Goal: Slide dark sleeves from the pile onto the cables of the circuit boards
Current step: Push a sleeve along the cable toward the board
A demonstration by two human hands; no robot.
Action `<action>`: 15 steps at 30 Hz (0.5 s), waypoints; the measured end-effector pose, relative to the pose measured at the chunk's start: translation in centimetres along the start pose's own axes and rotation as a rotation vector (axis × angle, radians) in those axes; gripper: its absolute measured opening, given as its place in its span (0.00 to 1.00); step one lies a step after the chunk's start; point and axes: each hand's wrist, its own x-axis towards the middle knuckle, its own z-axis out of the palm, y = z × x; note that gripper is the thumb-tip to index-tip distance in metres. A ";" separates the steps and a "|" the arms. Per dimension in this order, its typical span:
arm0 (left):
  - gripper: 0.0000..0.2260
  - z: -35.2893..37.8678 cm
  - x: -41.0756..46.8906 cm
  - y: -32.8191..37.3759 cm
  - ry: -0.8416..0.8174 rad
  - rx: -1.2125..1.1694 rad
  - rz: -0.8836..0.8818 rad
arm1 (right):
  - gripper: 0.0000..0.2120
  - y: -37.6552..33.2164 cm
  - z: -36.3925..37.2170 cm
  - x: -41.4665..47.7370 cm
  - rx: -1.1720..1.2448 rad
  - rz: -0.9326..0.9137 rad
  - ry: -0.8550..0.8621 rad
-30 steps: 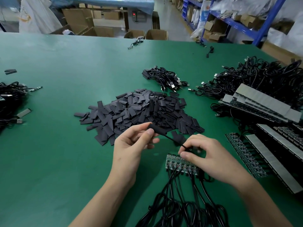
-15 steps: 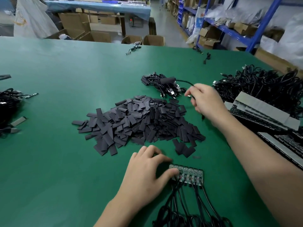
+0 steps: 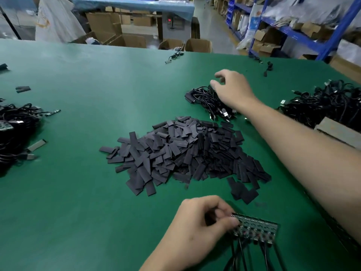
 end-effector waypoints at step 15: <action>0.09 -0.5 -0.5 1.1 0.030 -0.201 0.003 | 0.14 5.3 -2.1 -26.8 0.488 -0.037 -0.343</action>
